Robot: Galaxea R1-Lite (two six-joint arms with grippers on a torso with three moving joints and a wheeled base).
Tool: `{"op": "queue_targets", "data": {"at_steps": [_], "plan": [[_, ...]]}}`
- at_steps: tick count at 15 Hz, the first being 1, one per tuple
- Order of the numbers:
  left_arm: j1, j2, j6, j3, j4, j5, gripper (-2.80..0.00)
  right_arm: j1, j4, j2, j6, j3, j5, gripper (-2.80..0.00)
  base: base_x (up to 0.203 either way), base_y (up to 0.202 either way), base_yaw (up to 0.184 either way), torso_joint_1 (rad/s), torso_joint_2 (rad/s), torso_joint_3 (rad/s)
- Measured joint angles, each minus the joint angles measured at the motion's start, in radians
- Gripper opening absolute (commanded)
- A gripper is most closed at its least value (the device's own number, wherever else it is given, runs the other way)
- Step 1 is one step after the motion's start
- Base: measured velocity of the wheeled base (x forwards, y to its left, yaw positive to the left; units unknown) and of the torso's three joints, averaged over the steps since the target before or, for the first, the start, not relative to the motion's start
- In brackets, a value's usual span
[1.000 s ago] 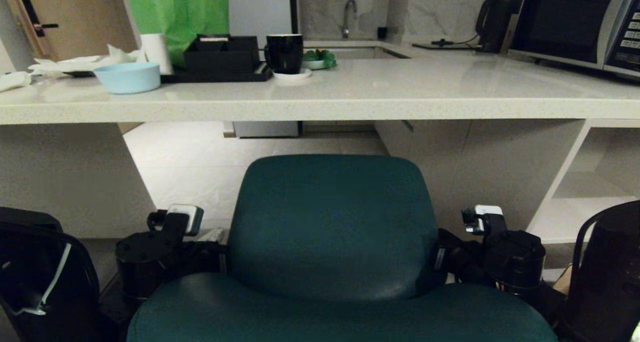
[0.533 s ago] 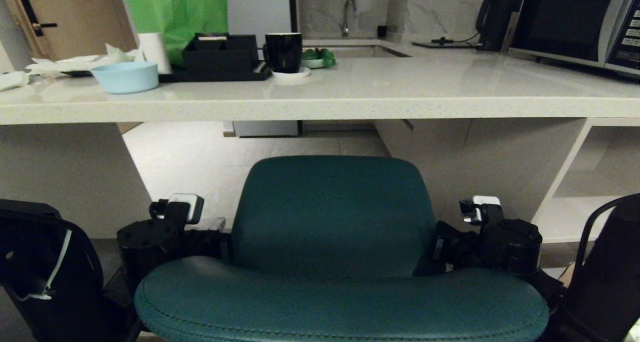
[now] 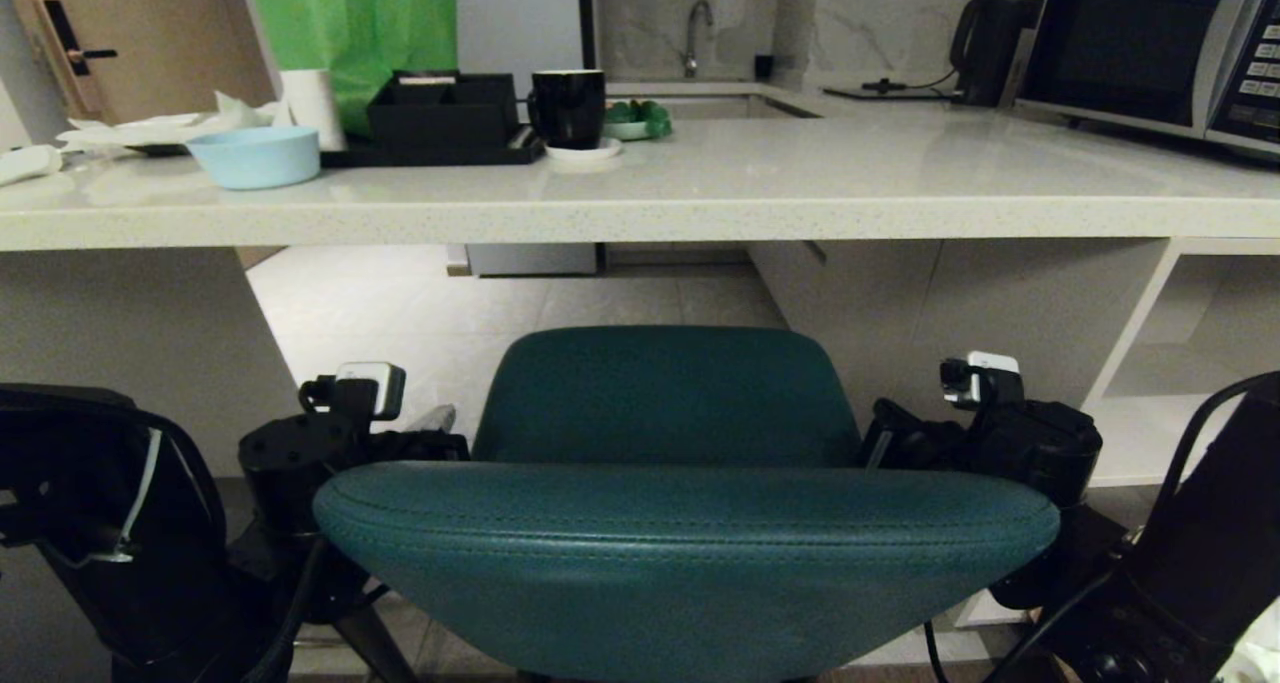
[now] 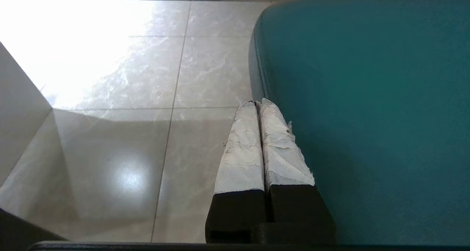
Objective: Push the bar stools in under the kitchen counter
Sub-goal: Pull the blue chair out from under the dining table
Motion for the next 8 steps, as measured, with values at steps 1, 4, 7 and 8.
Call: {"op": "queue_targets", "data": {"at_steps": [1, 4, 7, 8], "plan": [[0.017, 0.008, -0.001, 0.000, 0.006, 0.000, -2.80, -0.012, 0.001, 0.000, 0.001, 0.002, -0.001, -2.80, 0.000, 0.000, 0.000, 0.000, 0.00, 0.000], [0.068, 0.022, -0.002, -0.008, 0.013, 0.001, -2.80, -0.057, 0.001, 0.009, 0.002, 0.008, 0.000, -2.80, 0.000, 0.000, 0.000, 0.000, 0.00, 0.000], [0.064, 0.027, -0.005, 0.010, 0.016, -0.003, -2.80, -0.054, -0.017, 0.028, 0.019, 0.045, -0.003, -2.80, 0.000, 0.000, 0.000, 0.000, 0.00, 0.000], [0.051, 0.031, -0.005, 0.016, 0.015, 0.001, -2.80, -0.034, -0.043, 0.038, 0.024, 0.054, -0.009, -2.80, 0.000, 0.000, 0.000, 0.000, 0.00, 0.000]]}}
